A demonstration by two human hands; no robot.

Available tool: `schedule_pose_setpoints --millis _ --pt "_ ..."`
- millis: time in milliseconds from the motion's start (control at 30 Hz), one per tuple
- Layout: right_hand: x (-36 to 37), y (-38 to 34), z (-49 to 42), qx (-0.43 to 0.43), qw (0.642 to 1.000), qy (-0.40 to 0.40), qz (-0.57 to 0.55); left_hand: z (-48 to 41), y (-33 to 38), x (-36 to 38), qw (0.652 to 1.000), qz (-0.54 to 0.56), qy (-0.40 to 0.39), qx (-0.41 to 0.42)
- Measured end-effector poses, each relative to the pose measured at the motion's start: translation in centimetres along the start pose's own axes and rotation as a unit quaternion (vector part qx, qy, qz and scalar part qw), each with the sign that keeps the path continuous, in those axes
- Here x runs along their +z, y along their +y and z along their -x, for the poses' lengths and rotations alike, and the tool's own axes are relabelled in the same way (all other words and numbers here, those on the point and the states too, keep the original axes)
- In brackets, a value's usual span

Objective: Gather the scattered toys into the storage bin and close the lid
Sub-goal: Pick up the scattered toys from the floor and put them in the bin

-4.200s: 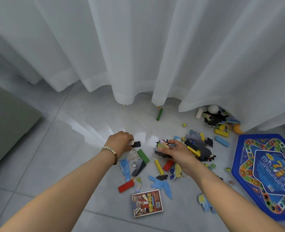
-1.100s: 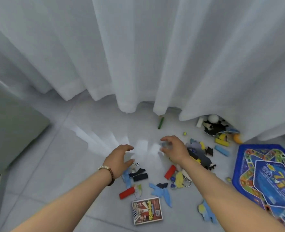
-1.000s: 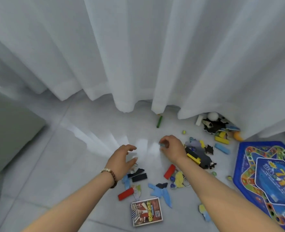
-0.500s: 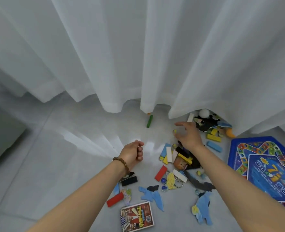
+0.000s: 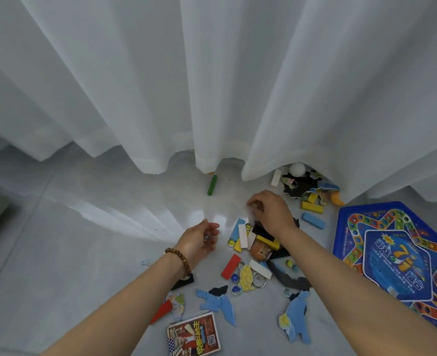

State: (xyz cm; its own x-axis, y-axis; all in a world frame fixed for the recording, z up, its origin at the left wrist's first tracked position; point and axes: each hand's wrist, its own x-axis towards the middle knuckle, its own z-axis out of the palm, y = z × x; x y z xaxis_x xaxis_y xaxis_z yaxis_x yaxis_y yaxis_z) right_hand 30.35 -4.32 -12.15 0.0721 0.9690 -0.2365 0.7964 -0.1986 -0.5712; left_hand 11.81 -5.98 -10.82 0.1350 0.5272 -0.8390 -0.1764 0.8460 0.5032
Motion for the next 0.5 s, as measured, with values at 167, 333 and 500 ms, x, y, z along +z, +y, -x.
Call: schedule_pose_setpoints --millis 167,333,500 --pt "-0.9 -4.6 2.5 -0.038 0.963 -0.100 -0.248 0.9 -0.3 0.1 0.991 0.092 -0.083 -0.059" --pt "-0.4 -1.3 4.5 0.004 0.992 -0.063 -0.109 1.6 -1.0 -0.8 0.995 0.078 -0.026 -0.051" --pt "0.8 -0.1 5.1 0.043 0.993 -0.106 -0.028 2.0 -1.4 -2.3 1.000 -0.022 0.015 -0.005"
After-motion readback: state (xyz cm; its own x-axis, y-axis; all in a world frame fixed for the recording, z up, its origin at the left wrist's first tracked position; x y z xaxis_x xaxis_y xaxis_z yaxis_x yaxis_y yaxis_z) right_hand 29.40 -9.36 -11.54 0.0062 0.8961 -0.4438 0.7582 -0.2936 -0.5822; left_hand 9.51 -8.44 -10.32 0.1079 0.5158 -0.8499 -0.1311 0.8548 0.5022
